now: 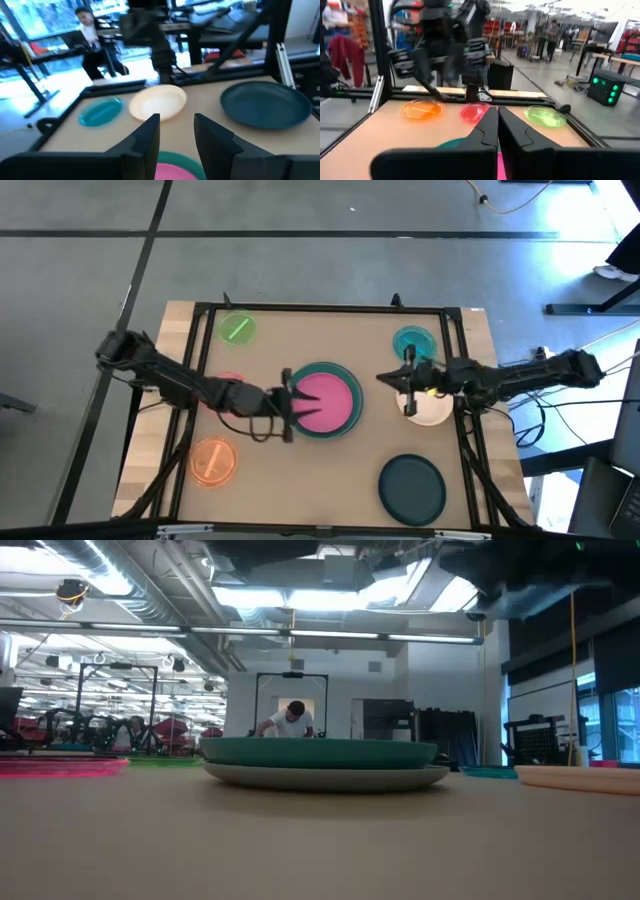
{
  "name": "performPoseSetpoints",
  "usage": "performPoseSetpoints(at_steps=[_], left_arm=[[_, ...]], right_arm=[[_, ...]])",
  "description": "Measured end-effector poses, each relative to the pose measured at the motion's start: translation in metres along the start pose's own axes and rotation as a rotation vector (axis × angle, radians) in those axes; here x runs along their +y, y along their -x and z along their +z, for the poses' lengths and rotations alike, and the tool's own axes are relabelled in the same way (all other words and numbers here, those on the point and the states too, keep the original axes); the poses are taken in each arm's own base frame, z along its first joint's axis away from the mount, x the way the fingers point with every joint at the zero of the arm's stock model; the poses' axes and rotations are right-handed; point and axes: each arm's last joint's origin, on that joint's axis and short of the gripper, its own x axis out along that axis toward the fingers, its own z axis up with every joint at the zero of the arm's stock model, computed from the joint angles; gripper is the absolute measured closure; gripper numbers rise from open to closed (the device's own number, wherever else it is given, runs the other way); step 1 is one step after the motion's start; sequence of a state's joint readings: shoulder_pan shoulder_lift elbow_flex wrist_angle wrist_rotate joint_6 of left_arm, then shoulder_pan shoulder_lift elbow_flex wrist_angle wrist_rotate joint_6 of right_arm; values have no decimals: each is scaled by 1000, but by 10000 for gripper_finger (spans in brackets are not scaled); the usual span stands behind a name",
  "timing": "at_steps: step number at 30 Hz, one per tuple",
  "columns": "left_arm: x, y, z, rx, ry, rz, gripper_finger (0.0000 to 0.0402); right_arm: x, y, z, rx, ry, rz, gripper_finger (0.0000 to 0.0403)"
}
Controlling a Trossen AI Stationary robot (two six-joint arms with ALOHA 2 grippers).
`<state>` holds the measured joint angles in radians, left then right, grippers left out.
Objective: Stack plastic plates
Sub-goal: Stack the black plate on top of the pink plate
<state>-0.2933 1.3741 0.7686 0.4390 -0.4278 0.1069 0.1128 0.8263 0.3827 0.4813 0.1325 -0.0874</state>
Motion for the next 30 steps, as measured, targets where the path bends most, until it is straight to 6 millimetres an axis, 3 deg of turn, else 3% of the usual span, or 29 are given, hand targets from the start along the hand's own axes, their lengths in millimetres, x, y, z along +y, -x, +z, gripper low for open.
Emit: performPoseSetpoints(at_steps=[8, 16, 25, 30], left_arm=[[28, 32, 6, -70, -47, 53, 288], [24, 52, 7, -107, -44, -14, 288], [20, 57, 9, -117, -37, -5, 288], [18, 58, 9, -118, -38, -13, 288]], right_arm=[[39, -36, 37, 293, 46, 140, 400], [78, -47, 62, 535, -72, 167, 400], [122, -45, 40, 771, -418, 198, 400], [130, -43, 22, 909, -484, 108, 400]])
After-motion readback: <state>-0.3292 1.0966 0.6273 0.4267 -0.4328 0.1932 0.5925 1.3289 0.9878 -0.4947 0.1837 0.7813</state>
